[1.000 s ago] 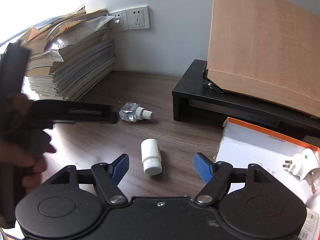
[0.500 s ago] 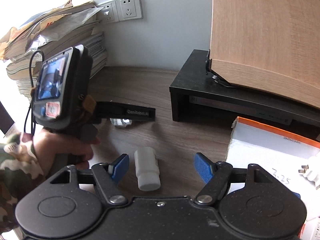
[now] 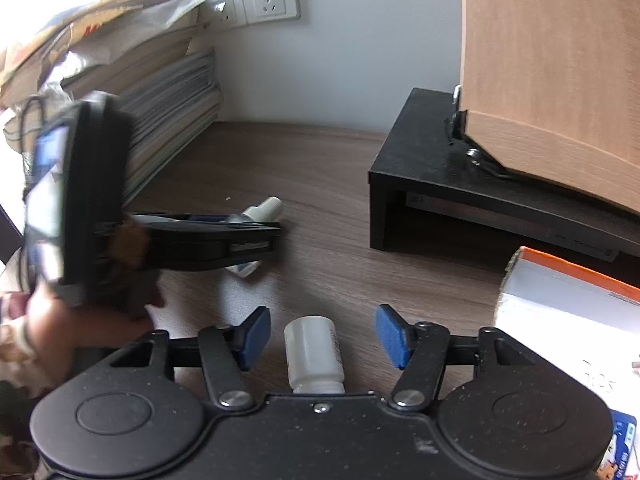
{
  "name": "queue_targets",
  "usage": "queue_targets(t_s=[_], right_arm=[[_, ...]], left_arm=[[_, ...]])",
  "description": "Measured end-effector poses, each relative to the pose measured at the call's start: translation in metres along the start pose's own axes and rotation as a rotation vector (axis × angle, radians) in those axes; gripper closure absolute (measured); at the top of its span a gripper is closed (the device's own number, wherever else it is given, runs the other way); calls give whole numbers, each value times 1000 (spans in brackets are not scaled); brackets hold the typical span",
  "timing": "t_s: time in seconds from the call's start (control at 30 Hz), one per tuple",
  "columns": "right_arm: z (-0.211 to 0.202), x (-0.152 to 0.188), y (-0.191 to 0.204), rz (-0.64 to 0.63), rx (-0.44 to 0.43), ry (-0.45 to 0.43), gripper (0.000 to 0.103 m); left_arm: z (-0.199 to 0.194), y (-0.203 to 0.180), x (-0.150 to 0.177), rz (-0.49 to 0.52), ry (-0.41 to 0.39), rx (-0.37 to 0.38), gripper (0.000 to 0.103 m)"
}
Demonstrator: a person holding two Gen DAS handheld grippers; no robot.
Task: Organize rigid objects
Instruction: 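Grasp the glass refill bottle with the left gripper while the right gripper grasps the white bottle, then carry the glass bottle and white bottle over the white box with both grippers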
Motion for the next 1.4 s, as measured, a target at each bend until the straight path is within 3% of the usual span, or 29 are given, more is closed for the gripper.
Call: queue_targets(t_s=[0.23,0.27,0.33,0.53,1.0,1.4], right_arm=[[23,4,4,-28,2,58,37],[27,6,4,-35,8,73,41],[28,11,6,-51,27,80,59],[15,15,8,-50,53,41,63],[-76,9,-17,52,90,-81,63],[-177,52,-63,158,172,-180,63]], left_arm=[[-26,16,7,-37,-14,2,55],[-30,18,8,-48,-12,1,55],[-38,19,11,-62,-13,2,55],[-60,20,20,-113,-9,5,55],[-129,-26,19,-108,-16,26,55],[-189,-109,33,-17,-47,127,55]])
Point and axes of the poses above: each gripper's, at about its wrist camera, not at the fingertips, and z roughly the way its jaws point, y to its left, x to its underside, the point moved 5 cm from there along z, roughly the way its jaws point, and after that the axes turned 1 degree about y, right-handed, at the moved point
